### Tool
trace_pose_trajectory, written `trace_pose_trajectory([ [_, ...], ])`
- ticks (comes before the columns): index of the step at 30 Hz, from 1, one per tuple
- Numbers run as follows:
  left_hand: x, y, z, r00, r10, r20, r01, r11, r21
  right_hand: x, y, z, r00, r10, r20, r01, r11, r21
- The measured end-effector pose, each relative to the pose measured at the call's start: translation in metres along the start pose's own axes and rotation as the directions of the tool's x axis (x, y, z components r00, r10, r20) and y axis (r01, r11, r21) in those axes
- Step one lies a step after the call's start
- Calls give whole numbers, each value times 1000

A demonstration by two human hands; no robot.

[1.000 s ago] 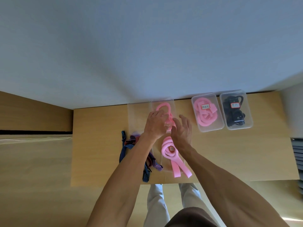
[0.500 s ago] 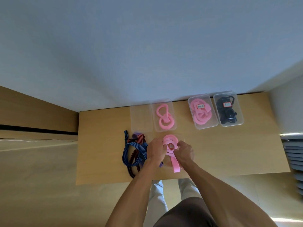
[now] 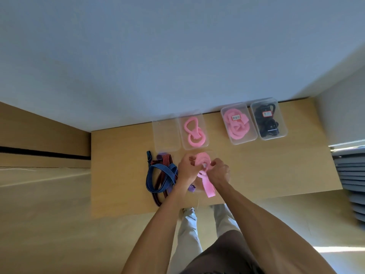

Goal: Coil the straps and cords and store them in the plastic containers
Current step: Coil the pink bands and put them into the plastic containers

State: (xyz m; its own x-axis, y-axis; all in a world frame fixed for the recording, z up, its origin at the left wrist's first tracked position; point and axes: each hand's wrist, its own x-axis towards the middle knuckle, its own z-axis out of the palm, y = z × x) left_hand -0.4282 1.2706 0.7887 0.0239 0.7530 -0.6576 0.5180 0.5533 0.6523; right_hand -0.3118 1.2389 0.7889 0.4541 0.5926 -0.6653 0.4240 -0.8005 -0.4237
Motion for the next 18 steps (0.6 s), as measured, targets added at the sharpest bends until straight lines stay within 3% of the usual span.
trace_pose_trajectory([
  [6,-20,18,-25,997,4,-76,-2,1000,20,-22,-22,-21,1000,-15,27,12,995,102],
  [9,-25,26,-33,1000,7,-27,-9,998,-66,-27,-26,-25,998,-62,7,61,989,133],
  [14,-30,34,-43,982,145,122,-127,981,-145,-31,-23,-32,993,-120,11,116,980,163],
  [18,-41,52,-57,960,241,145,-208,955,-211,-42,-26,-44,978,-207,-11,200,931,305],
])
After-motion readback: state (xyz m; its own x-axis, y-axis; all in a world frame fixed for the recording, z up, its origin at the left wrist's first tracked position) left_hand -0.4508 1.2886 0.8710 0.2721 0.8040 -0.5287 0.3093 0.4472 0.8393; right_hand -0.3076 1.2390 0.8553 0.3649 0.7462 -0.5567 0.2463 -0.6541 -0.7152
